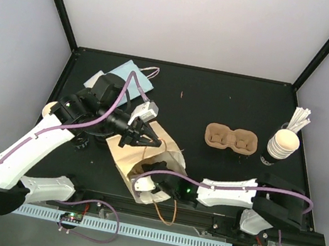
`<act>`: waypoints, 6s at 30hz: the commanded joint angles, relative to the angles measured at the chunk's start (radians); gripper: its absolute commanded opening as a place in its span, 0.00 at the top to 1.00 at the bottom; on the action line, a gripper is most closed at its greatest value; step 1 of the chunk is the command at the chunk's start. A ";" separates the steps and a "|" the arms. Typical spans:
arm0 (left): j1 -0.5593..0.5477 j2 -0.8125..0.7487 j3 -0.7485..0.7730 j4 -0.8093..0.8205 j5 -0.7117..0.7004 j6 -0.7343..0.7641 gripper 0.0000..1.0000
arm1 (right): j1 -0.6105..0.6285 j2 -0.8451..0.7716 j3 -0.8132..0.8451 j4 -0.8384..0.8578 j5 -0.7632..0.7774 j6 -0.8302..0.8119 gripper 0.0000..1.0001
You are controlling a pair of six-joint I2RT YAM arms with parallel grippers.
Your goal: Pack the takeout coffee
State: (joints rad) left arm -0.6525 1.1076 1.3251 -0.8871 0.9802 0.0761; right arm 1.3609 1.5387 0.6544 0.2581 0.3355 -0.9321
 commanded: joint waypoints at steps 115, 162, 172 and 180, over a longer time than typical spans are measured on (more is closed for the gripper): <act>0.499 0.105 0.140 0.378 -0.312 -0.337 0.98 | -0.242 -0.178 0.244 -0.824 -0.198 1.235 0.02; 0.515 0.085 0.102 0.383 -0.279 -0.312 0.98 | -0.241 0.159 0.442 -1.001 -0.255 1.230 0.22; 0.516 0.084 0.102 0.380 -0.273 -0.312 0.99 | -0.242 0.178 0.455 -1.010 -0.252 1.223 0.29; 0.516 0.083 0.102 0.382 -0.271 -0.313 0.98 | -0.242 0.207 0.477 -1.013 -0.242 1.227 0.30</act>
State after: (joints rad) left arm -0.1440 1.2064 1.4189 -0.5297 0.6823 -0.2451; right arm 1.1213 1.7164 1.1038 -0.7475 0.0910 0.2928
